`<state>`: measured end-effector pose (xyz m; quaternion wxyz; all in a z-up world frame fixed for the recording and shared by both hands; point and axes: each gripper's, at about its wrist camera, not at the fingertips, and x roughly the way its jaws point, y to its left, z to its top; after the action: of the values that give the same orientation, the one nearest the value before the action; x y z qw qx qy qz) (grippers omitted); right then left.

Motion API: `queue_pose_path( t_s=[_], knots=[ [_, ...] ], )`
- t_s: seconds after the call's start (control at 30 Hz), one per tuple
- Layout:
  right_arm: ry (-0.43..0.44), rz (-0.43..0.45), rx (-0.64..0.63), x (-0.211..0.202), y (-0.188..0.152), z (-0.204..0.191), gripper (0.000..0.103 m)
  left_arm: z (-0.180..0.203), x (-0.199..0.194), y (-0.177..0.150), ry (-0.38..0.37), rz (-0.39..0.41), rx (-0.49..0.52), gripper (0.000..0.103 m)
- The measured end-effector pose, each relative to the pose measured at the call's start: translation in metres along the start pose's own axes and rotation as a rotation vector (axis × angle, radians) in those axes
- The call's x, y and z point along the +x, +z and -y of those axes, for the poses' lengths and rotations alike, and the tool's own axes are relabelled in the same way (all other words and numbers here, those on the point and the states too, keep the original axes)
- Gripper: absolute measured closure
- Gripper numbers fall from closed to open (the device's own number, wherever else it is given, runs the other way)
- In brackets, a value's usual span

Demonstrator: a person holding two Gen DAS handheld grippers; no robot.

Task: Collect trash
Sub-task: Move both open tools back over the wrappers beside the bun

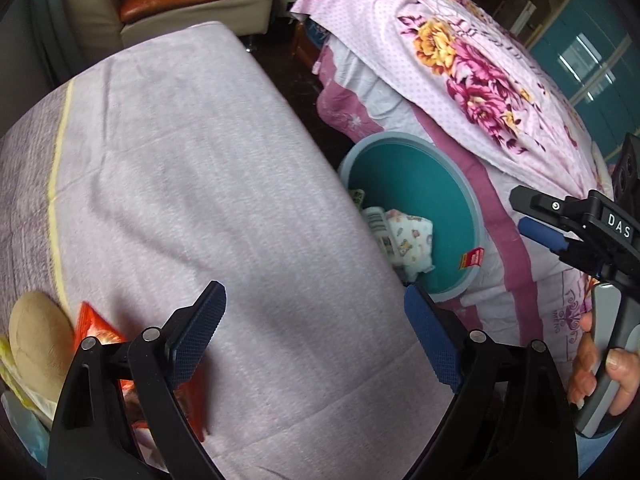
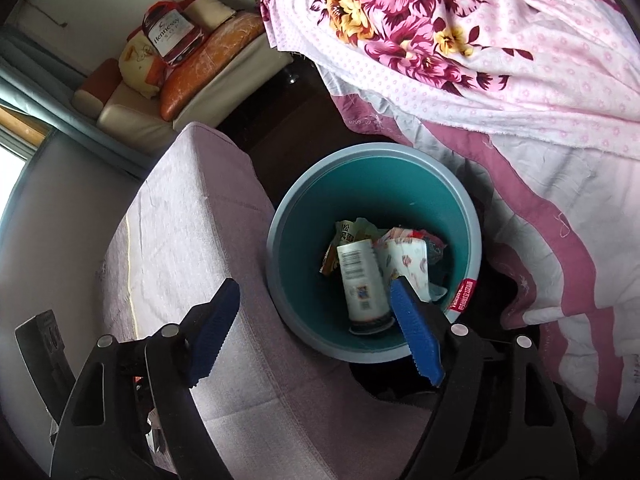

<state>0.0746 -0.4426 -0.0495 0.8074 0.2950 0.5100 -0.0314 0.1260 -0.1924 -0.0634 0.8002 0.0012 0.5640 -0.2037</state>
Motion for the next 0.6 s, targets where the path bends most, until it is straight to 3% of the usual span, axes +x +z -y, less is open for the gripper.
queue_pose_path(
  t_s=[0.6],
  knots=[
    [0.017,-0.068,-0.108,-0.004,-0.035,-0.066,0.021,-0.05,-0.057,-0.04,-0.016,0.084,-0.074,0.012]
  ],
)
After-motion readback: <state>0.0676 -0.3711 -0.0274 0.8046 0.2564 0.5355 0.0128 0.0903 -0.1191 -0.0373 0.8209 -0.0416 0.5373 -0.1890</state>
